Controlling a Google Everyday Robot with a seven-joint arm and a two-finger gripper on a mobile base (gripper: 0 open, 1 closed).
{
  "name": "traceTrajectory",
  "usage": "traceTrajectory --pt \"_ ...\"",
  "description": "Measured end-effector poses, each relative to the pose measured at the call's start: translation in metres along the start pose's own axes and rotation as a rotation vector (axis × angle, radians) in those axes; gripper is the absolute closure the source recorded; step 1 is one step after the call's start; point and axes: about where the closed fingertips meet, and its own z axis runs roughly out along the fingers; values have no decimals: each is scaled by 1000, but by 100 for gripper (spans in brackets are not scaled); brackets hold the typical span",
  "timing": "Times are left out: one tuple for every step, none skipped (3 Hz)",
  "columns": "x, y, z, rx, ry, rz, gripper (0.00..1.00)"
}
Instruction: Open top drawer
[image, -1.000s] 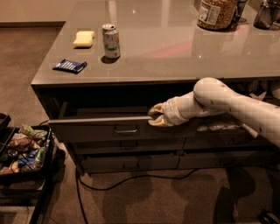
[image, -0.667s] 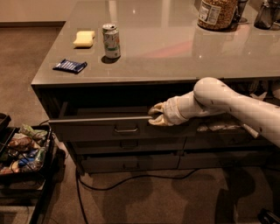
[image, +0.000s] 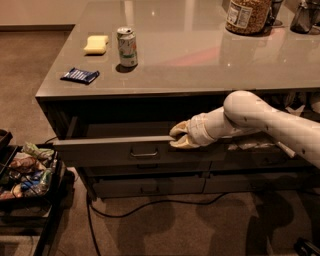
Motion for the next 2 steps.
traceTrajectory --pt "-4 20 -4 -10 -7 24 100" --pt "-6 20 -7 -10 -7 24 100"
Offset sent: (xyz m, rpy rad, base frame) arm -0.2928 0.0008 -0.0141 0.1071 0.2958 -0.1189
